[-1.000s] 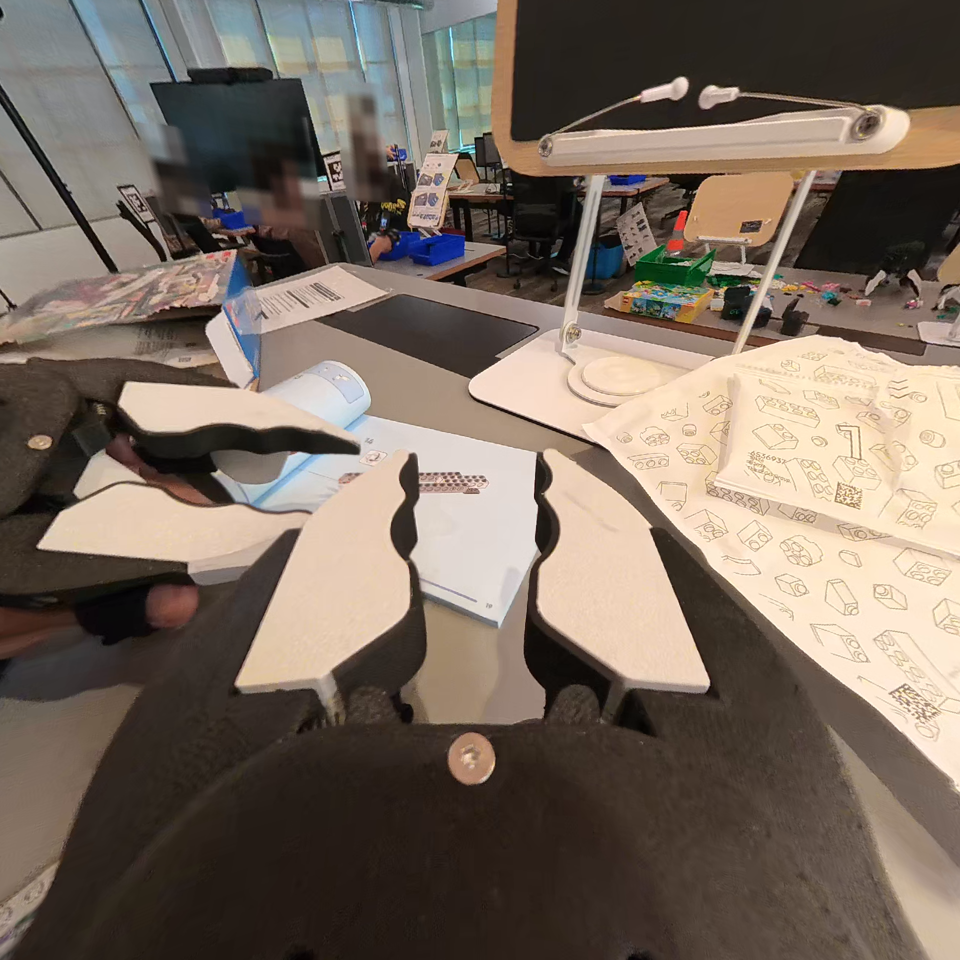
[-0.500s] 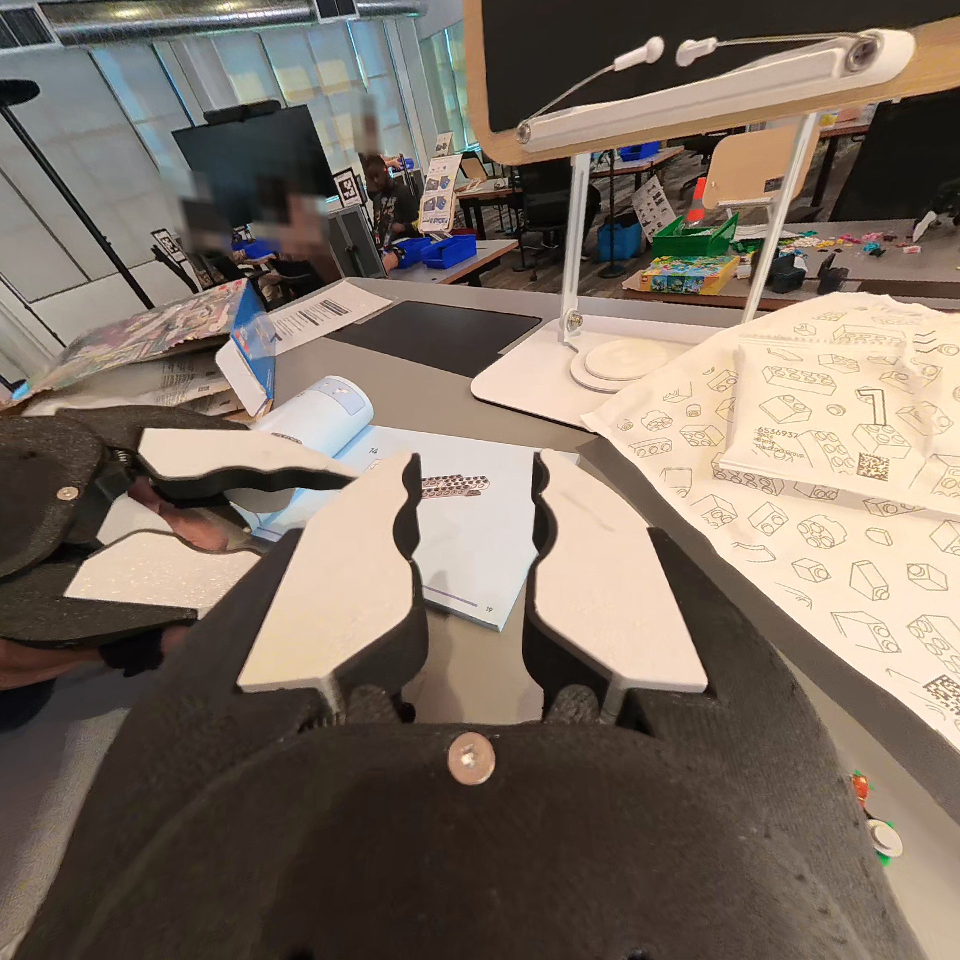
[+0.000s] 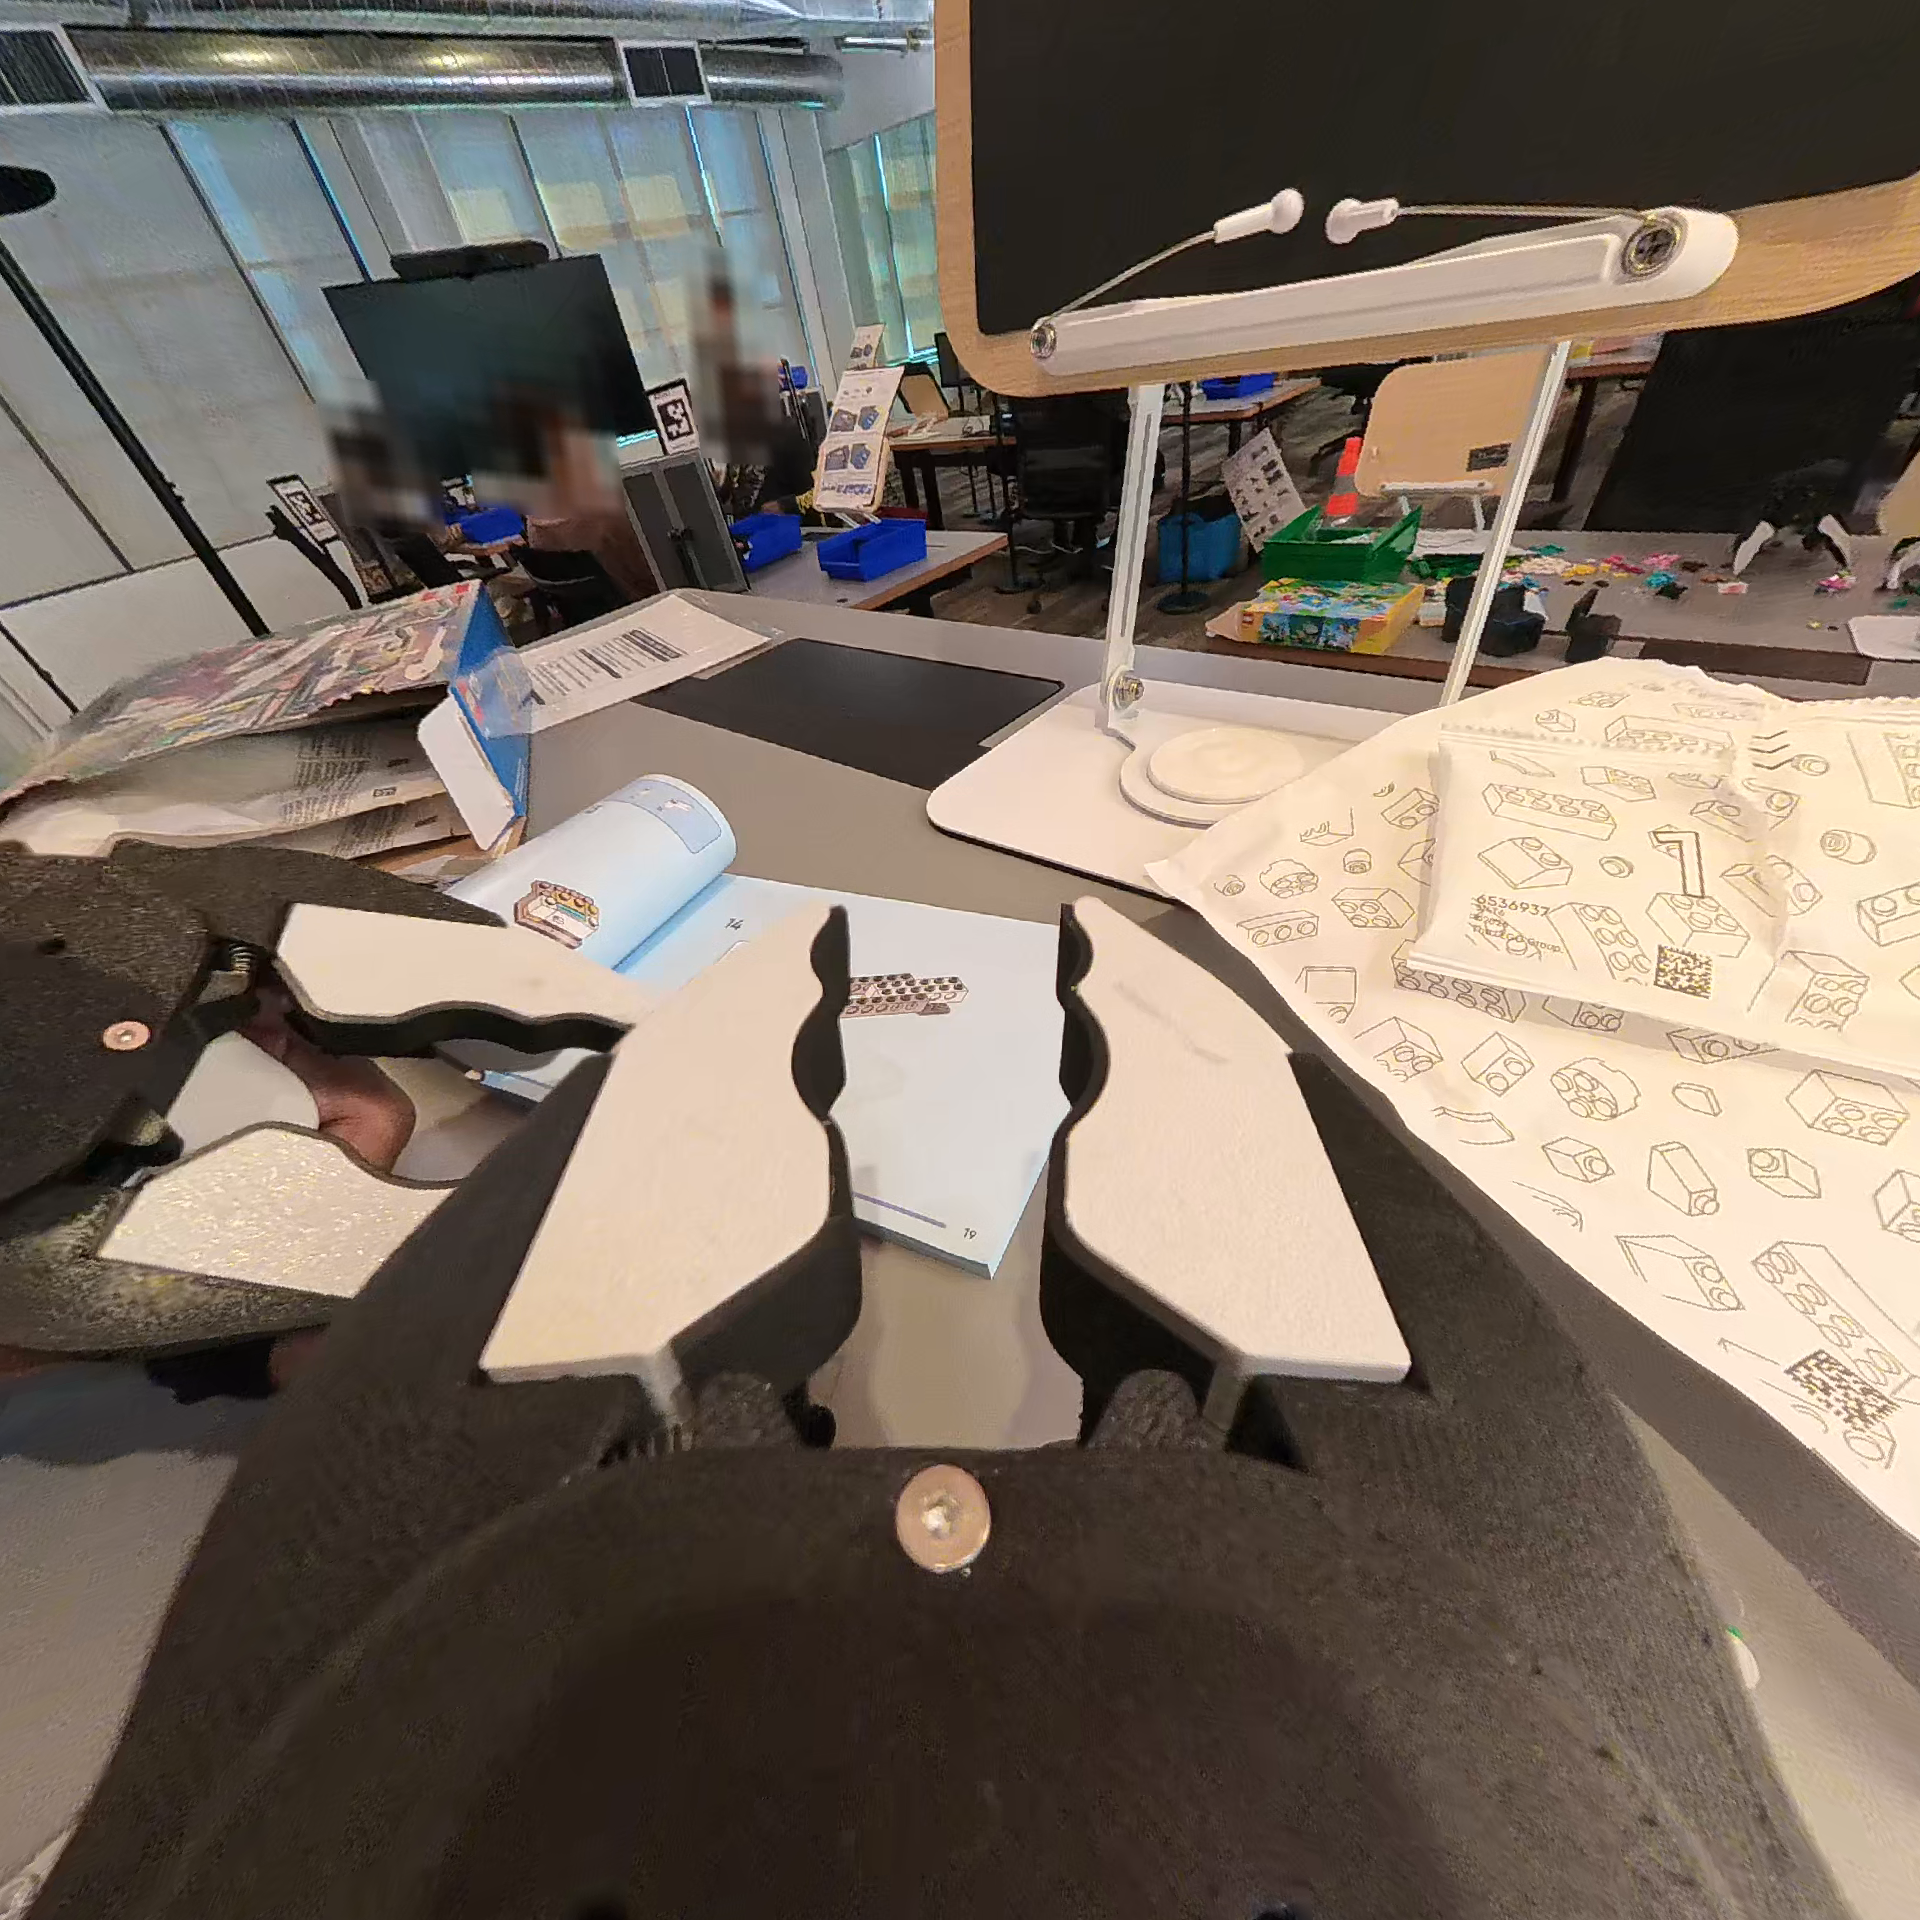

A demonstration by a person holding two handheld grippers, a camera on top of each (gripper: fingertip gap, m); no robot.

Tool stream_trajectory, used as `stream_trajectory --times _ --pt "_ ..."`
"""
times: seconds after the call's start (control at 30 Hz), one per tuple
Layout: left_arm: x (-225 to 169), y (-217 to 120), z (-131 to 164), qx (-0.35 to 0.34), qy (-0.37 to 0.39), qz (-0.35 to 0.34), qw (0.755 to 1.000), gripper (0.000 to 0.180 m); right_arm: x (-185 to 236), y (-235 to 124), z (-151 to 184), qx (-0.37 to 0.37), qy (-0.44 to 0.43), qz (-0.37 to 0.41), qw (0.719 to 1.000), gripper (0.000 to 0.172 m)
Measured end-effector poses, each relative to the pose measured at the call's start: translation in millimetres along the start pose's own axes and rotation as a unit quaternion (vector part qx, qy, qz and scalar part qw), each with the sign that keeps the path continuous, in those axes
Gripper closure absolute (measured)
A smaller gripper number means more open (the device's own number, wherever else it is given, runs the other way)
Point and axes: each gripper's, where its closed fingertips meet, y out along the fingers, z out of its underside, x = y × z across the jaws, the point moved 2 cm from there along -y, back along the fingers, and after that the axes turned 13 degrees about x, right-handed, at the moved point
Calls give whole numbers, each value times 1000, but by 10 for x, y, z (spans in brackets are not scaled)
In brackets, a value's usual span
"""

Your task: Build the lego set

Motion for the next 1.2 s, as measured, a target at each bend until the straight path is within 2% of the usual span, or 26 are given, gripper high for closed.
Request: stream_trajectory --times 0.17,0.3,0.63,0.87,1.03,1.2 --pt "37 26 -173 -7 -1 15 1000 134 20 4 -3 -1 -7 -2 1000 134" --pt "5 172 -326 -5 -7 33 999 134 21 9 0 1 -6 -3 1000 134" --pt "-9 259 -111 38 -18 50 998 134 32 22 -5 0 -4 -13 1000 135" --pt "-44 279 -89 49 -8 59 997 133 20 27 -3 1 4 -21 1000 135" --pt "-76 318 -59 67 6 57 996 134 -74 -17 -36 -18 16 12 1000 141" --pt "-94 323 -55 70 21 45 996 135 -81 -18 -35 -19 20 10 1000 142"
